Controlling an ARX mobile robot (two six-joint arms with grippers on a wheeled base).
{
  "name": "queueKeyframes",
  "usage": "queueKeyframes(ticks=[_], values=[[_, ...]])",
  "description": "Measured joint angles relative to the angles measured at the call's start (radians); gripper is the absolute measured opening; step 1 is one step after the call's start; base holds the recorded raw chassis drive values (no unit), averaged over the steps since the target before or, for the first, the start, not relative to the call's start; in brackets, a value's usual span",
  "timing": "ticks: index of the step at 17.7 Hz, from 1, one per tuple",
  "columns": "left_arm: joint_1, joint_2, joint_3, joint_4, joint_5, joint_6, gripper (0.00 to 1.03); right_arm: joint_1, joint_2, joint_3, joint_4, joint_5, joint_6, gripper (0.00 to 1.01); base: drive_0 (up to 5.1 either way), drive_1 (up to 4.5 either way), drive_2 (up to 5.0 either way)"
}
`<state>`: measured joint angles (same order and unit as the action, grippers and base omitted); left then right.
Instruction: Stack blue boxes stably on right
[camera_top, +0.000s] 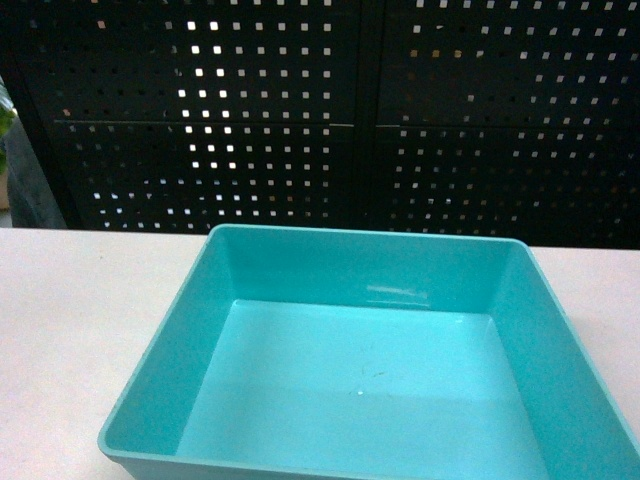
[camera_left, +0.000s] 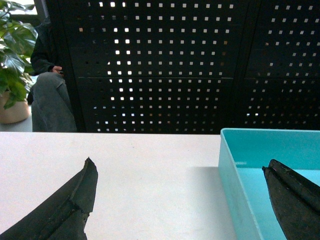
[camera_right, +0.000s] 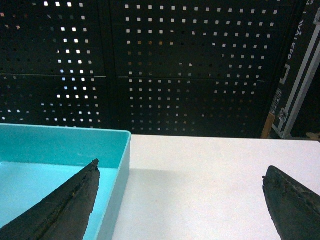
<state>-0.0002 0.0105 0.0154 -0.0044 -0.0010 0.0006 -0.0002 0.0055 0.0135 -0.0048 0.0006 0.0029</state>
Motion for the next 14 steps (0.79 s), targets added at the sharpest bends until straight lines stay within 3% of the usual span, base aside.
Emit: queueKeyframes(ticks=[6,7,8,11,13,14], values=[[-0.002,0.000,0.000,0.000,-0.003,0.000,0.98,0.000,0.000,0.000,0.000,0.000,0.000,0.98,0.0,0.00,0.0],[-0.105,0.019,-0.001,0.047,-0.135,0.019,0.98,-0.040,0.002,-0.002,0.016,-0.058,-0.005,0.98,0.0,0.00,0.0],[-0.195,0.042,-0.001,0.085,-0.212,0.034,0.98,-0.084,0.013,-0.003,0.039,-0.105,-0.015,0.98,0.0,0.00,0.0],[-0.340,0.108,-0.002,0.143,-0.319,0.066,0.98,-0.161,0.060,-0.007,0.109,-0.168,-0.040,0.98,0.0,0.00,0.0],[-0.449,0.199,-0.001,0.210,-0.423,0.105,0.98,-0.227,0.142,-0.007,0.219,-0.229,-0.049,0.98,0.0,0.00,0.0],[-0.476,0.238,-0.001,0.249,-0.459,0.120,0.98,-0.245,0.183,-0.007,0.267,-0.252,-0.053,0.98,0.0,0.00,0.0]])
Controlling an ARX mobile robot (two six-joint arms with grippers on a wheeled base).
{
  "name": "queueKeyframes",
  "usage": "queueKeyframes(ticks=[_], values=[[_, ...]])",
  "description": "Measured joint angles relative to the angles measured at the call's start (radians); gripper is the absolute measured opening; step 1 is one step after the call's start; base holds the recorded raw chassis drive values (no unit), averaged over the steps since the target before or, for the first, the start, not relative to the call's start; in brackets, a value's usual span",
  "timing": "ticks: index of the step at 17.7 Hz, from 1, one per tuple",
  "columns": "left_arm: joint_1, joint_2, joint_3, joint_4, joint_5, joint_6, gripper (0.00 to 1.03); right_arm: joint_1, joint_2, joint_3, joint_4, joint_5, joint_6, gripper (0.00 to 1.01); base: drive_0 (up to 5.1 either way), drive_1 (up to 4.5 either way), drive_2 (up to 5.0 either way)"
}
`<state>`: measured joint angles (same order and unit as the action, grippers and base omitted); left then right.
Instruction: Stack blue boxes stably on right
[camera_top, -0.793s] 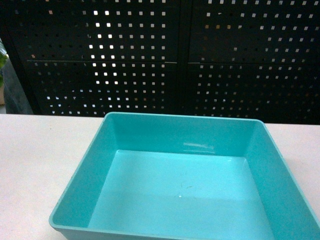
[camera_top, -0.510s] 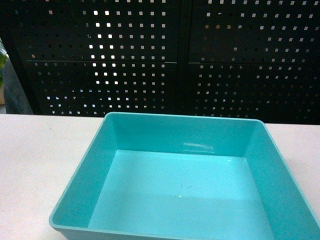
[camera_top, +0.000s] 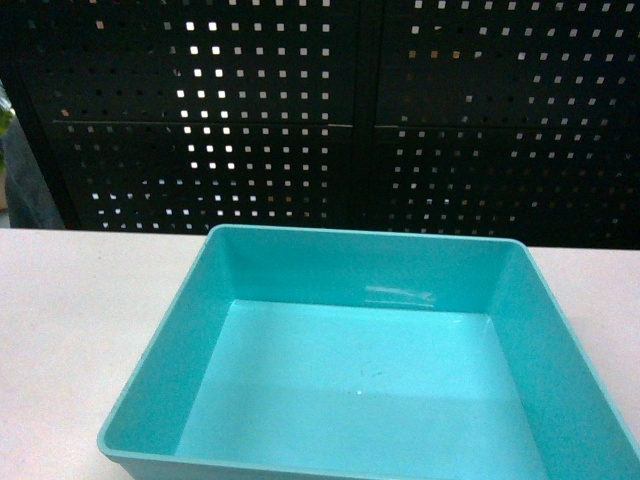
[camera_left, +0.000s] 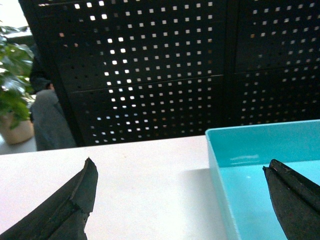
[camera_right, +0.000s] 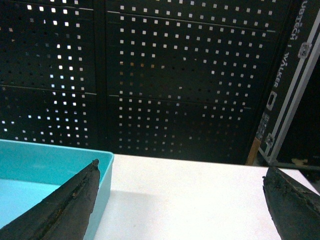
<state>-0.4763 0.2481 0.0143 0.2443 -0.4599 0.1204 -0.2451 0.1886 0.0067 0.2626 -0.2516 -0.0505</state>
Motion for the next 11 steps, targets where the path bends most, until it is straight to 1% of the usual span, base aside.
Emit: queueKeyframes(ticks=[1,2,3,4,5,6,7,8,9,10,11], values=[[-0.031,0.079,0.001,0.085,-0.048,0.034,0.98,-0.022,0.093,0.001,0.094,-0.029,-0.007,0.98,0.0,0.00,0.0],[-0.011,0.219,0.008,0.227,-0.044,0.089,0.98,-0.023,0.277,0.007,0.269,-0.062,-0.012,0.98,0.0,0.00,0.0],[0.056,0.397,0.064,0.356,0.006,0.121,0.98,-0.008,0.472,0.020,0.439,-0.069,-0.020,0.98,0.0,0.00,0.0],[0.097,0.496,0.133,0.402,0.046,0.130,0.98,0.000,0.583,0.058,0.514,-0.078,-0.023,0.98,0.0,0.00,0.0],[0.123,0.581,0.209,0.416,0.086,0.143,0.98,0.011,0.678,0.124,0.557,-0.087,-0.030,0.98,0.0,0.00,0.0],[0.147,0.669,0.288,0.427,0.124,0.143,0.98,0.027,0.766,0.211,0.554,-0.095,-0.049,0.98,0.0,0.00,0.0],[0.164,0.748,0.364,0.408,0.140,0.142,0.98,0.044,0.836,0.279,0.522,-0.109,-0.056,0.98,0.0,0.00,0.0],[0.172,0.832,0.453,0.351,0.146,0.130,0.98,0.067,0.915,0.351,0.458,-0.119,-0.079,0.98,0.0,0.00,0.0],[0.168,0.895,0.531,0.285,0.134,0.108,0.98,0.087,0.986,0.426,0.372,-0.123,-0.102,0.98,0.0,0.00,0.0],[0.157,0.933,0.587,0.221,0.114,0.075,0.98,0.097,1.028,0.467,0.352,-0.122,-0.109,0.98,0.0,0.00,0.0],[0.137,1.012,0.692,0.056,0.089,-0.010,0.98,0.125,1.104,0.573,0.270,-0.115,-0.144,0.98,0.0,0.00,0.0]])
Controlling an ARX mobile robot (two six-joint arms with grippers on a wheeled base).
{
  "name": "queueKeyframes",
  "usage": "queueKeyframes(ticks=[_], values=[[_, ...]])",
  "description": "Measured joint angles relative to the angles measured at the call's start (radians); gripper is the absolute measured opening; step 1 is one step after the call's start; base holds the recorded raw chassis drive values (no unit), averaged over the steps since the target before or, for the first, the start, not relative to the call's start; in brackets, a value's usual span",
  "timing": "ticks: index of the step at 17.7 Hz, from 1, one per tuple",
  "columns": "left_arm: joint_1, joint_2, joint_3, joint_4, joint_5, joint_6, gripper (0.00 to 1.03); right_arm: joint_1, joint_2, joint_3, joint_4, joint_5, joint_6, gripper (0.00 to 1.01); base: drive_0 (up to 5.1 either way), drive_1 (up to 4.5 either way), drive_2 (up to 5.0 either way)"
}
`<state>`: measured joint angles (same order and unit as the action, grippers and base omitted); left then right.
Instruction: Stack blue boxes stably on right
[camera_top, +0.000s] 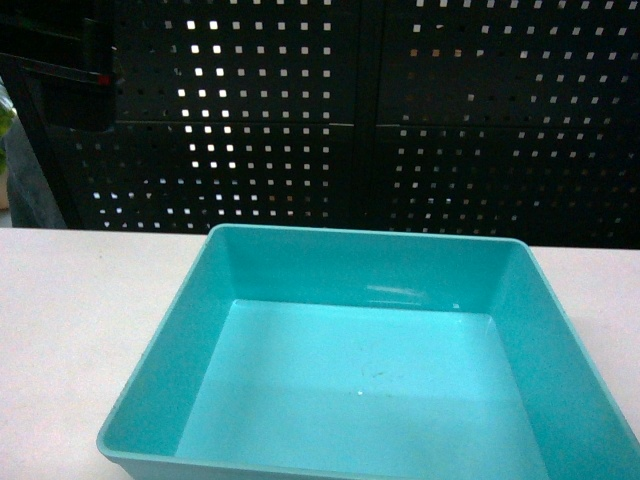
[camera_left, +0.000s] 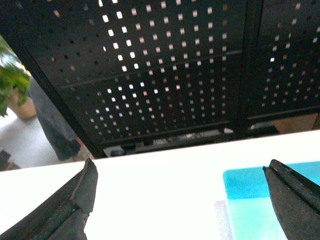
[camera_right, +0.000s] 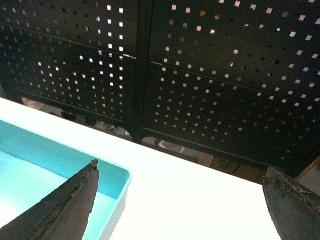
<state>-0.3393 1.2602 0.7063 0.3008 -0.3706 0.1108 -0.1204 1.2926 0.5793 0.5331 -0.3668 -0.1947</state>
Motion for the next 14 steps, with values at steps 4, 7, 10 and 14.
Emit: queueKeyframes(ticks=[4,7,10,14], values=[[-0.033,0.118,0.053,-0.174,-0.070,-0.138,0.98,0.067,0.146,0.072,-0.084,0.046,-0.051,0.98,0.0,0.00,0.0],[-0.044,0.160,0.070,-0.167,-0.095,-0.160,0.98,0.114,0.216,0.101,-0.086,0.091,-0.064,0.98,0.0,0.00,0.0],[-0.044,0.211,0.076,-0.166,-0.098,-0.164,0.98,0.161,0.274,0.121,-0.079,0.128,-0.064,0.98,0.0,0.00,0.0],[-0.036,0.279,0.100,-0.151,-0.096,-0.164,0.98,0.181,0.344,0.128,-0.047,0.150,-0.059,0.98,0.0,0.00,0.0]])
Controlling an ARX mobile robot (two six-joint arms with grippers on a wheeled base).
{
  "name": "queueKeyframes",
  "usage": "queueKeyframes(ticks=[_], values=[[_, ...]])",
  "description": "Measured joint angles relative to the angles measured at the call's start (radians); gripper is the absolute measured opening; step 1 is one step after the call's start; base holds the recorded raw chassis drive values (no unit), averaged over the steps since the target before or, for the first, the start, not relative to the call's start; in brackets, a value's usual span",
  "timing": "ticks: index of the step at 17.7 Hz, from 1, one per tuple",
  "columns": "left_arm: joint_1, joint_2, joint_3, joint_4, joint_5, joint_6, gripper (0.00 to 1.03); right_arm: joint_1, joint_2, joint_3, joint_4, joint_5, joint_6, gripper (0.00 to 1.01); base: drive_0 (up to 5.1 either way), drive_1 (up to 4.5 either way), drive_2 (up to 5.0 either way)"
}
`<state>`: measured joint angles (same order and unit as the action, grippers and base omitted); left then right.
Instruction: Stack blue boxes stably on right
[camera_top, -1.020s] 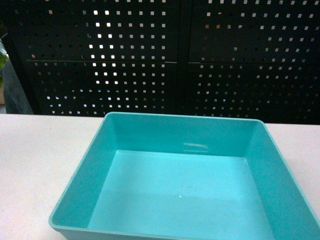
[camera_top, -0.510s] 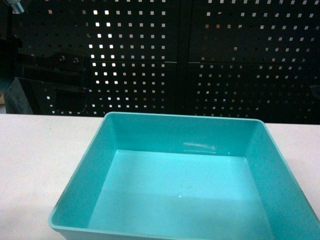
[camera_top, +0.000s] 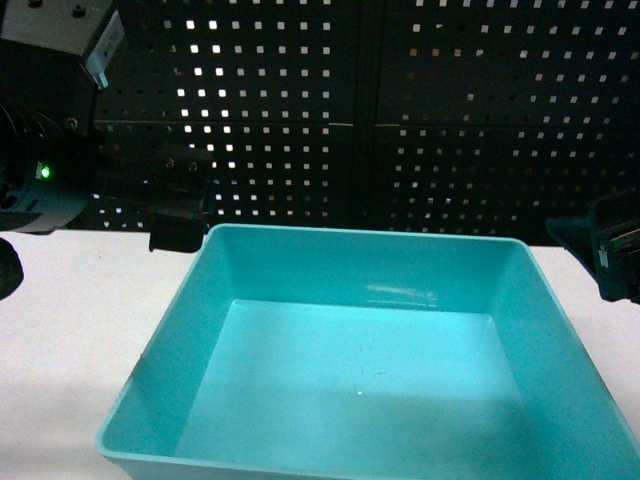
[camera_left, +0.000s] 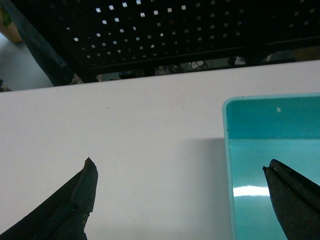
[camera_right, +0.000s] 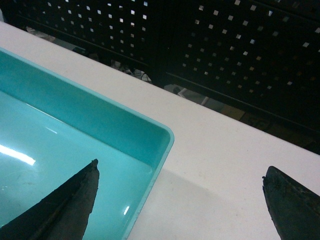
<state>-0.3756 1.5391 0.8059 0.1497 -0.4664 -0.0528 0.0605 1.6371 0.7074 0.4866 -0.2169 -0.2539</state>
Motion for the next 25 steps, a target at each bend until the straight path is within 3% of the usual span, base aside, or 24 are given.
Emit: queueKeyframes(ticks=[6,12,19,20,23,25], values=[[-0.032,0.085,0.020,-0.018,-0.025,-0.010,0.98,0.024,0.104,-0.030,0.066,0.006,0.044,0.98,0.0,0.00,0.0],[-0.090,0.161,0.037,-0.023,-0.085,-0.056,0.98,0.010,0.151,-0.066,0.093,-0.002,0.044,0.98,0.0,0.00,0.0],[-0.059,0.166,-0.004,0.008,-0.146,-0.094,0.98,0.033,0.161,-0.110,0.129,0.007,0.044,0.98,0.0,0.00,0.0],[-0.050,0.172,-0.017,0.006,-0.147,-0.109,0.98,0.040,0.161,-0.120,0.137,0.012,0.044,0.98,0.0,0.00,0.0],[-0.058,0.201,-0.026,-0.046,-0.089,-0.233,0.98,0.051,0.179,-0.154,0.166,0.018,0.044,0.98,0.0,0.00,0.0],[-0.064,0.213,-0.041,-0.044,-0.083,-0.284,0.98,0.050,0.197,-0.175,0.181,0.019,0.043,0.98,0.0,0.00,0.0]])
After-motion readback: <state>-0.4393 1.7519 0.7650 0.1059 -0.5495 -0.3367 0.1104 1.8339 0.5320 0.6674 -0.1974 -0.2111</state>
